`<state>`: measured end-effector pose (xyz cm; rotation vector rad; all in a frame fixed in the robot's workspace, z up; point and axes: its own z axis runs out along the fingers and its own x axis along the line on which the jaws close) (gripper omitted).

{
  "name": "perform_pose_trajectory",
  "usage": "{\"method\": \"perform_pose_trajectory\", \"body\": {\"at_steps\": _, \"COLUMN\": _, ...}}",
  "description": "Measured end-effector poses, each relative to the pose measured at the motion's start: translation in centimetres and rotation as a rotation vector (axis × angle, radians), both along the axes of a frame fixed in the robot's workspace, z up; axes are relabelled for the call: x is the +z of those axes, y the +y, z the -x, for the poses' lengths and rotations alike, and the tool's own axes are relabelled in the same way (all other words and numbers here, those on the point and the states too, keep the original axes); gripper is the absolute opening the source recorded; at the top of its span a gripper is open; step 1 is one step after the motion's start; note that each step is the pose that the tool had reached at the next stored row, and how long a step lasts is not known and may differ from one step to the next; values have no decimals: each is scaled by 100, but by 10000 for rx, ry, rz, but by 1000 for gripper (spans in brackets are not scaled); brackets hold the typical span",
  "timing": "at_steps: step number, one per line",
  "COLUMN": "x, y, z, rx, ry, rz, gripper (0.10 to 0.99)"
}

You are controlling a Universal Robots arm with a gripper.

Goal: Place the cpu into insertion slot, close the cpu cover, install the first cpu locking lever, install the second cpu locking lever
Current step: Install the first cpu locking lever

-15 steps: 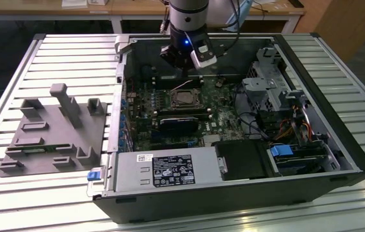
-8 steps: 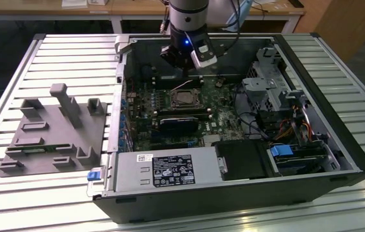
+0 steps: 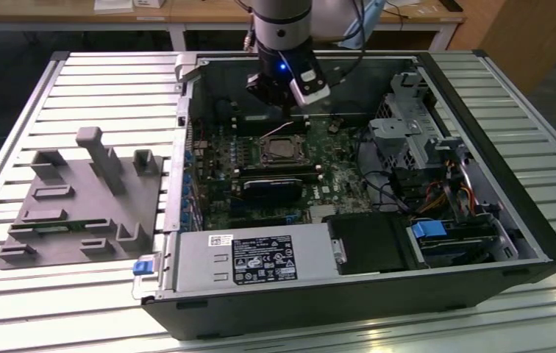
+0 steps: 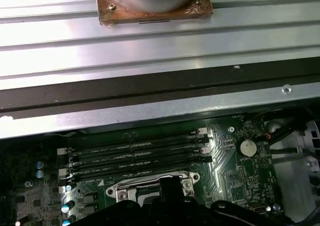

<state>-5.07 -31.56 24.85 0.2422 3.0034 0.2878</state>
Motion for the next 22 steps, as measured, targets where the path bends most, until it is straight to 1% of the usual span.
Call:
{"method": "perform_pose_trajectory", "body": {"at_steps": 4, "x": -38, "y": -3, "z": 19, "rx": 0, "ry": -208, "rz": 0, "gripper": 102}}
{"method": "perform_pose_trajectory", "body": {"at_steps": 8, "x": -74, "y": -4, "z": 49, "rx": 0, "ry": -436, "rz": 1, "gripper": 102}}
{"method": "perform_pose_trajectory", "body": {"at_steps": 9, "x": -82, "y": -4, "z": 60, "rx": 0, "ry": -498, "rz": 1, "gripper": 102}}
{"method": "perform_pose_trajectory", "body": {"at_steps": 13, "x": -115, "y": -3, "z": 103, "rx": 0, "ry": -781, "rz": -1, "gripper": 102}}
{"method": "perform_pose_trajectory", "body": {"at_steps": 14, "x": -124, "y": -4, "z": 113, "rx": 1, "ry": -844, "rz": -1, "gripper": 102}}
{"method": "perform_pose_trajectory", "body": {"at_steps": 15, "x": -132, "y": -4, "z": 121, "rx": 0, "ry": -889, "rz": 0, "gripper": 102}}
{"method": "perform_pose_trajectory", "body": {"at_steps": 16, "x": -139, "y": -4, "z": 128, "rx": 0, "ry": -915, "rz": -2, "gripper": 102}}
{"method": "perform_pose_trajectory", "body": {"at_steps": 18, "x": -155, "y": -3, "z": 140, "rx": 0, "ry": -947, "rz": -6, "gripper": 102}}
{"method": "perform_pose_trajectory", "body": {"at_steps": 20, "x": -167, "y": -3, "z": 147, "rx": -1, "ry": -967, "rz": -14, "gripper": 102}}
{"method": "perform_pose_trajectory", "body": {"at_steps": 22, "x": -177, "y": -1, "z": 152, "rx": -1, "ry": -977, "rz": -20, "gripper": 102}}
